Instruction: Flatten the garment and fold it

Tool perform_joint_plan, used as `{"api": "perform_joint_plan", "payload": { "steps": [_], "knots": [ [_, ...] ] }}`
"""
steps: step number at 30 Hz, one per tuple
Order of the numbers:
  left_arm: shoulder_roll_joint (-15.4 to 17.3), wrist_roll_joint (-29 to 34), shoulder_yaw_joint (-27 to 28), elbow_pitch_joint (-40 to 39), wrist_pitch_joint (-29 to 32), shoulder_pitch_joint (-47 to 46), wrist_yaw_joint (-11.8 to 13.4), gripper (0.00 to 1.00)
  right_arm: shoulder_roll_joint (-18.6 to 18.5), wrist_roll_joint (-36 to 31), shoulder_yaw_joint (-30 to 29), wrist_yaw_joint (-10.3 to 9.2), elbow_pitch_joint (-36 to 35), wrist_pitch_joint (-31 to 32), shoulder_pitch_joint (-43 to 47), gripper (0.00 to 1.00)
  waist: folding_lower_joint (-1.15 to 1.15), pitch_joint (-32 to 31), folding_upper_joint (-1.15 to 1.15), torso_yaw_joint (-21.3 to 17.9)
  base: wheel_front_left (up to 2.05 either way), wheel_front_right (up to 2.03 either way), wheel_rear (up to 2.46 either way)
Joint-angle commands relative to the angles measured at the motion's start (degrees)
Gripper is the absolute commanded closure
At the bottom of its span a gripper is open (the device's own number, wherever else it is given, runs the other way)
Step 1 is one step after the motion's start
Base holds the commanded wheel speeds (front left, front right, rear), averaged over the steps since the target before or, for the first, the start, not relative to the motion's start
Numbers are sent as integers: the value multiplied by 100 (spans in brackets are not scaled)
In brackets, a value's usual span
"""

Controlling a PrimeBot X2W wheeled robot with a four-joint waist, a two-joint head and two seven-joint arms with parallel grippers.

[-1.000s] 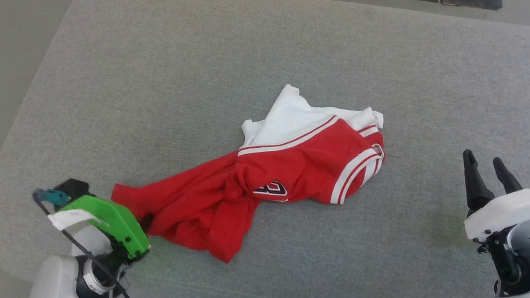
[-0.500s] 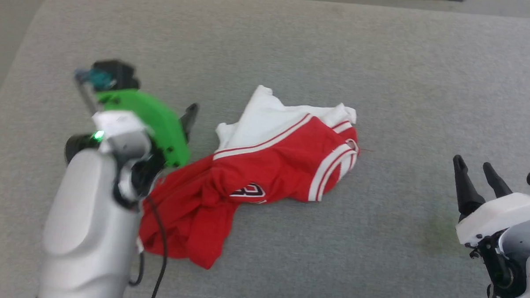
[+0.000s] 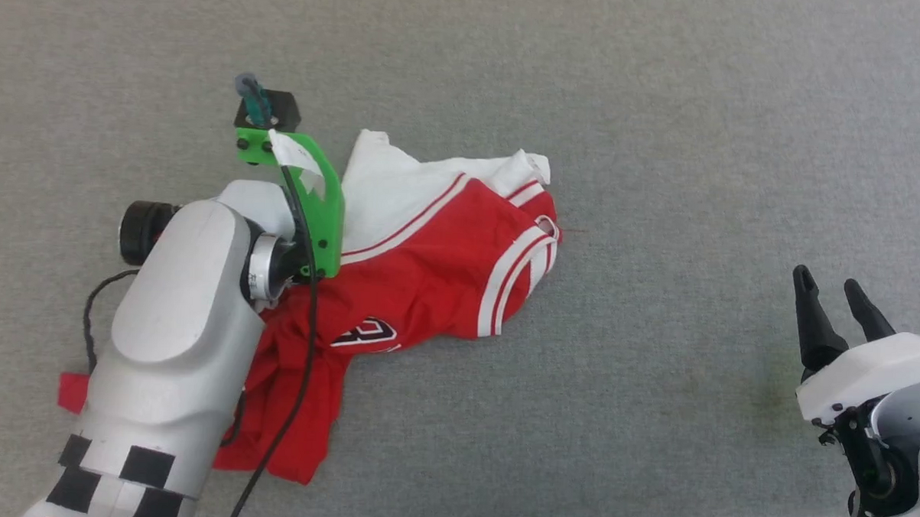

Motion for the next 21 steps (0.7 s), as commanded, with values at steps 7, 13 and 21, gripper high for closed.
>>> {"api": "perform_joint_plan", "payload": {
  "steps": [7,13,21],
  "knots": [
    [41,-46,-90,206,318,77,55,0,11,54,69,20,5,-70,-157,0,0,189,0,-27,0,0,0],
    [-153,-322,-19,184,284,142,-4,100,-9,55,141,20,18,-77,-245,0,0,224,0,60,0,0,0],
    [-400,-932,711,-268,-774,3,17,100,-42,8,138,20,73,-60,-180,0,0,38,0,316,0,0,0]
  ]
}}
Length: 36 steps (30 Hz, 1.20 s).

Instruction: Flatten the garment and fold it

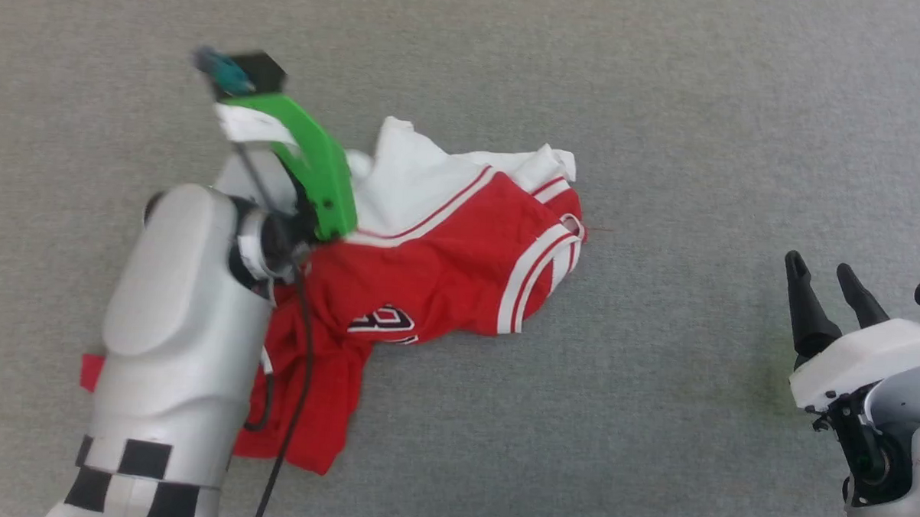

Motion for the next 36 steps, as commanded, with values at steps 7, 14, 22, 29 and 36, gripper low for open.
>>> {"api": "perform_joint_plan", "payload": {
  "steps": [7,14,22,29,36],
  "knots": [
    [226,-359,908,-708,-819,243,342,100,-10,-38,47,20,-43,44,36,0,0,-231,0,331,0,0,0],
    [642,-249,1710,-1070,-1213,1293,1043,100,13,-32,136,20,-54,59,57,0,0,-278,0,432,0,0,0],
    [421,-512,2085,-1295,-1127,2803,1308,100,-2,-41,139,20,-59,63,123,0,0,-338,0,479,0,0,0],
    [178,-799,2208,-1573,-1678,2891,924,0,-5,-61,143,20,-77,99,198,0,0,-470,0,576,0,0,0],
    [422,-116,2110,-2129,-3528,2976,209,0,9,-63,214,20,-59,76,215,0,0,-669,0,569,0,0,0]
  ]
}}
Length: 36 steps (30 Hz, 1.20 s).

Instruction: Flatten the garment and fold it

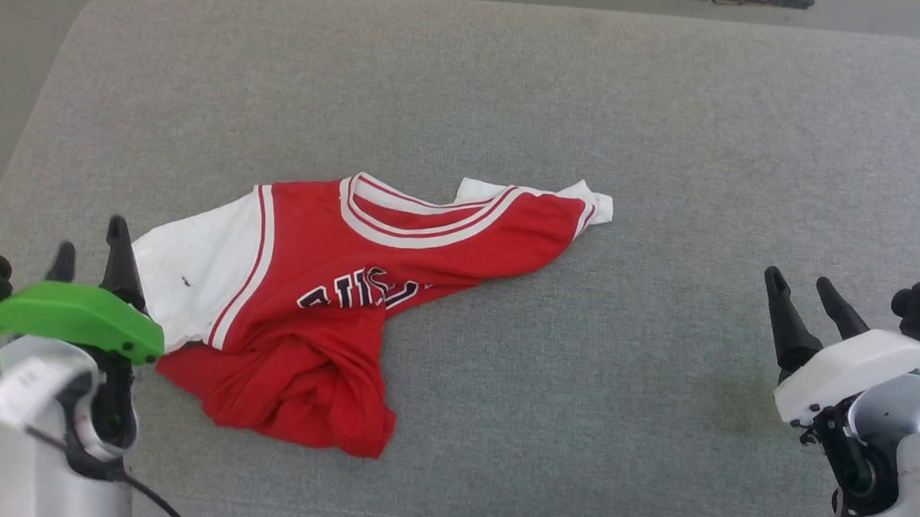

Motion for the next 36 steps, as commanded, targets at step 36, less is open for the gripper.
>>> {"api": "perform_joint_plan", "payload": {
  "steps": [36],
  "knots": [
    [-516,954,-935,485,-2625,-379,-527,0,-1116,-835,3465,20,1653,3481,-3543,0,0,1325,0,754,0,0,0]
  ]
}}
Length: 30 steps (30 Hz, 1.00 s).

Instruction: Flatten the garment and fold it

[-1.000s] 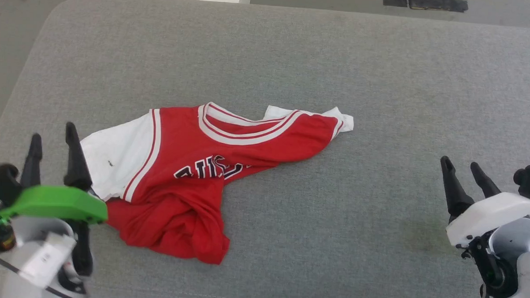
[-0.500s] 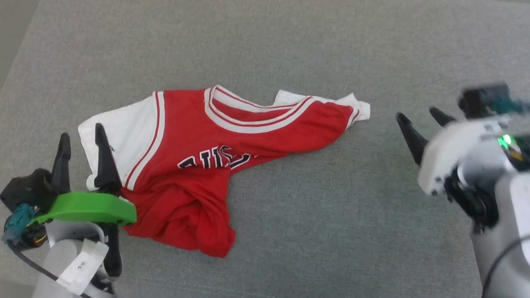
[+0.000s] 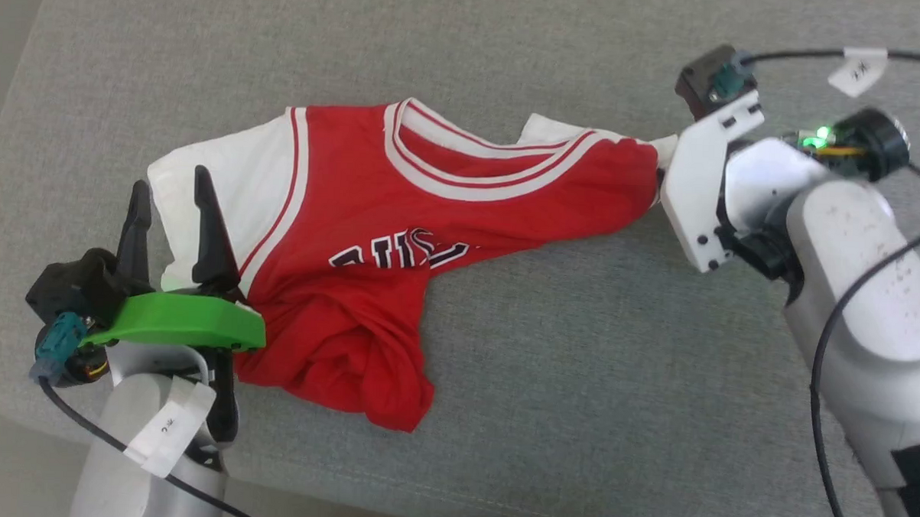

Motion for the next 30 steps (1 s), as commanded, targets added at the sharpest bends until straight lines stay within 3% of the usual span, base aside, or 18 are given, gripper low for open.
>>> {"api": "perform_joint_plan", "payload": {
  "steps": [1,5,6,7,8,12,15,22,30],
  "knots": [
    [-34,76,-14,16,-47,-110,-37,0,-47,64,196,20,149,131,-32,0,0,175,0,144,0,0,0],
    [-55,70,-40,85,-68,-149,-41,0,-199,456,715,20,263,543,-74,0,0,208,0,146,0,0,0],
    [-55,71,-40,99,-72,-149,-40,0,-230,538,765,20,263,602,-78,51,0,199,0,136,0,0,0],
    [-53,72,-37,118,-77,-150,-37,0,-279,615,823,20,251,642,-84,89,0,178,0,118,0,0,0],
    [-48,73,-36,135,-80,-149,-38,0,-313,688,854,20,245,674,-77,100,0,155,0,104,0,0,0],
    [5,67,-18,210,-88,-151,-50,0,-437,918,769,20,163,576,-69,100,0,15,0,5,0,0,0],
    [50,71,-15,234,-83,-138,-52,0,-440,996,396,20,99,252,-61,100,0,-123,0,-93,0,0,0],
    [167,74,2,240,-8,-35,-30,0,-655,1067,-731,20,-137,-258,205,100,0,-544,0,-328,0,0,0],
    [208,32,-28,136,113,150,-8,0,-1053,833,-2548,20,-175,86,1389,100,0,-828,0,-476,0,0,0]
  ]
}}
